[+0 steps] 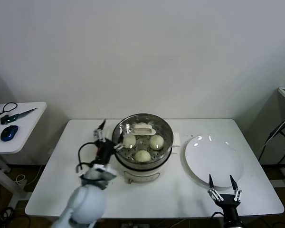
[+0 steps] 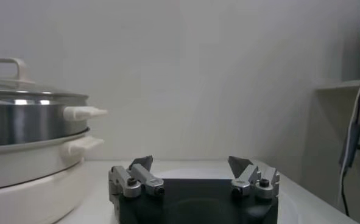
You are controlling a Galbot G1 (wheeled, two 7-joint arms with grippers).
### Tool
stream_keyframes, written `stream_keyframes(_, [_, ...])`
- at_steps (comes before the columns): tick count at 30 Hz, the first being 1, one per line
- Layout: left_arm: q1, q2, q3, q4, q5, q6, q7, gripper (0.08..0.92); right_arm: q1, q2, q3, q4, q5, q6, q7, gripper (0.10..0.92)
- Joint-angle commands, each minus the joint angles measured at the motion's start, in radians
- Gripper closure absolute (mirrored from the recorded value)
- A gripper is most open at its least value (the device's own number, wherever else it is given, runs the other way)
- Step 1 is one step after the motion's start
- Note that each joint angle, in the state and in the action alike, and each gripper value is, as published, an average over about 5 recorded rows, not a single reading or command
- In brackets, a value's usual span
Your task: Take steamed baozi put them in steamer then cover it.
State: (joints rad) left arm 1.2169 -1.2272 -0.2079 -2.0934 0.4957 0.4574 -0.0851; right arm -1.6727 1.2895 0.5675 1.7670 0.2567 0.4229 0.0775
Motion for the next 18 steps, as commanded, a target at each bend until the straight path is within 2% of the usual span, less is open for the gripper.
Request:
stream_keyframes(1, [0.035, 0.027, -0.125, -0.07, -0.318, -0.18, -0.16, 0.177, 0.026, -0.026, -0.014, -0.015, 0.024, 0.0, -0.017, 0.203])
stream_keyframes(4, [0.145, 0.013, -0.323, -0.052, -0.486, -0.315, -0.128, 0.177, 0.036, -0.031, -0.022, -0.028, 0.027, -0.001, -0.018, 0.203])
stream_keyframes(8, [0.292, 0.032, -0.485, 0.001, -0.655, -0.455, -0.09, 0.177, 0.041, -0.037, -0.037, -0.034, 0.038, -0.009, -0.022, 0.203])
stream_keyframes(11, [0.364, 0.024, -0.506, 0.034, -0.704, -0.514, -0.092, 0.177, 0.04, -0.04, -0.046, -0.037, 0.046, -0.013, -0.029, 0.203])
stream_keyframes(18, [0.408, -0.093, -0.437, 0.086, -0.657, -0.55, -0.069, 0.177, 0.04, -0.042, -0.054, -0.044, 0.05, -0.007, -0.032, 0.203])
